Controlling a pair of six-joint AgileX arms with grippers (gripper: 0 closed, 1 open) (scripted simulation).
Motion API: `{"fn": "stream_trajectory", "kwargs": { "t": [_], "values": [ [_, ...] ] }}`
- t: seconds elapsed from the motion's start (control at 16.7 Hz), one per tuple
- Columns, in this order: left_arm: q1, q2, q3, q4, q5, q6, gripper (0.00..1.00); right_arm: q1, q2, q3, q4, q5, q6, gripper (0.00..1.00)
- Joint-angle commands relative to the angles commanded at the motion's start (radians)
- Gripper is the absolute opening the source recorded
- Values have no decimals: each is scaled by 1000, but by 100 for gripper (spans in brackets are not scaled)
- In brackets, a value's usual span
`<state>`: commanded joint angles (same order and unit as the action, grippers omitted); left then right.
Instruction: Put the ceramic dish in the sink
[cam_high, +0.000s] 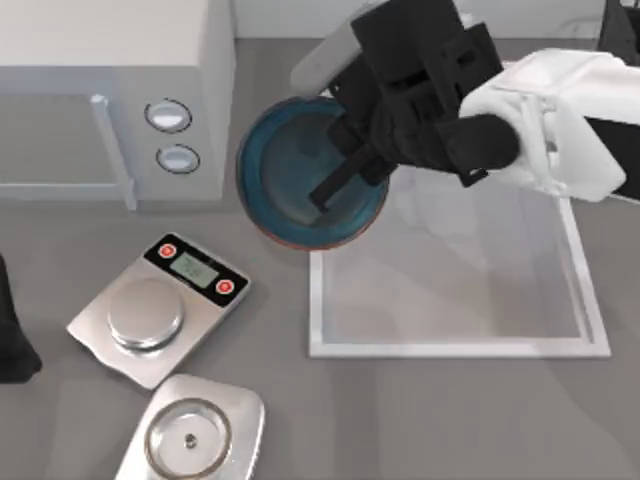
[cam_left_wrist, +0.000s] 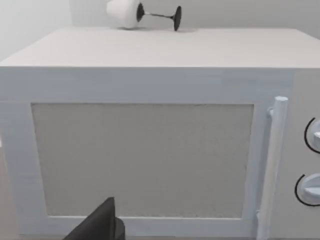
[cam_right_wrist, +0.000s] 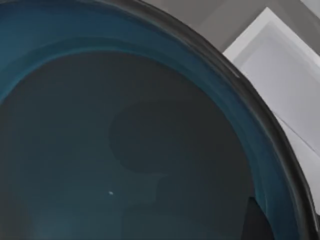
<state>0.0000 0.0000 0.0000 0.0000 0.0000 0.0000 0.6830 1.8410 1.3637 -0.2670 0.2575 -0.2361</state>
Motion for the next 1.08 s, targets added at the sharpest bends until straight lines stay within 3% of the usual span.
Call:
{"fn": "stream_trajectory", "kwargs": {
  "t": [0.3, 0.72, 1.08],
  "values": [
    [0, 0, 0, 0, 0, 0, 100, 10, -58, -153, 321, 71, 104, 0],
    [0, 0, 0, 0, 0, 0, 100, -1, -147, -492, 940, 288, 206, 0],
    [0, 0, 0, 0, 0, 0, 100, -33, -239, -655, 1148, 419, 256, 0]
  ]
}}
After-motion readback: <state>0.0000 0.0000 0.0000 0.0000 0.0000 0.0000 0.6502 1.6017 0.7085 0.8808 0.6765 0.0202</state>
